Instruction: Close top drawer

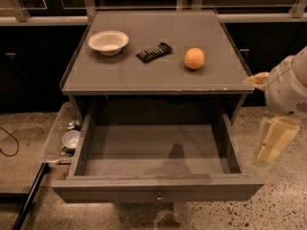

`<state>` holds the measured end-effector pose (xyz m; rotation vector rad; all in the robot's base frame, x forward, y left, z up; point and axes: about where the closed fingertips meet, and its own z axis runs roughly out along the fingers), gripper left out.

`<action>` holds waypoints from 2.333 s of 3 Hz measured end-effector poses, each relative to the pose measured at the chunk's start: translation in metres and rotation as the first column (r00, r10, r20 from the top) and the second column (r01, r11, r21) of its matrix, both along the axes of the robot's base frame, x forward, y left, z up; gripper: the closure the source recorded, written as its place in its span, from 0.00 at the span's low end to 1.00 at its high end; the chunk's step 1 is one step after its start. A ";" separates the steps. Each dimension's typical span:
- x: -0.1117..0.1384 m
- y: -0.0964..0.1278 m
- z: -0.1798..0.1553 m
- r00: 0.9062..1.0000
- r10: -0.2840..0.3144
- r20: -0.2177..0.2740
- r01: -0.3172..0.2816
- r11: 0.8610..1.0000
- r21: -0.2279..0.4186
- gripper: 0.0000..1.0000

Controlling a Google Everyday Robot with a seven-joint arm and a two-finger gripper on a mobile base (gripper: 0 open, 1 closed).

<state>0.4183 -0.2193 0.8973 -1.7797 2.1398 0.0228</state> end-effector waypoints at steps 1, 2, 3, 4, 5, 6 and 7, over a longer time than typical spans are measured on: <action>-0.010 -0.004 -0.041 0.999 0.034 -0.015 -0.034 0.998 0.054 0.19; -0.017 -0.012 -0.075 0.998 0.061 -0.035 -0.057 0.992 0.111 0.43; -0.017 -0.012 -0.076 0.997 0.068 -0.033 -0.064 0.992 0.111 0.66; -0.017 -0.011 -0.076 0.997 0.068 -0.034 -0.064 0.992 0.111 0.89; -0.028 -0.004 -0.115 0.997 0.048 -0.057 -0.037 0.985 0.170 1.00; -0.049 0.013 -0.164 0.998 0.042 -0.050 -0.026 0.956 0.293 1.00; -0.070 0.029 -0.195 0.997 0.080 -0.022 -0.066 0.922 0.380 1.00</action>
Offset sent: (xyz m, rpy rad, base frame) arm -0.0237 -0.0232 -0.1190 0.1838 0.0684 0.0865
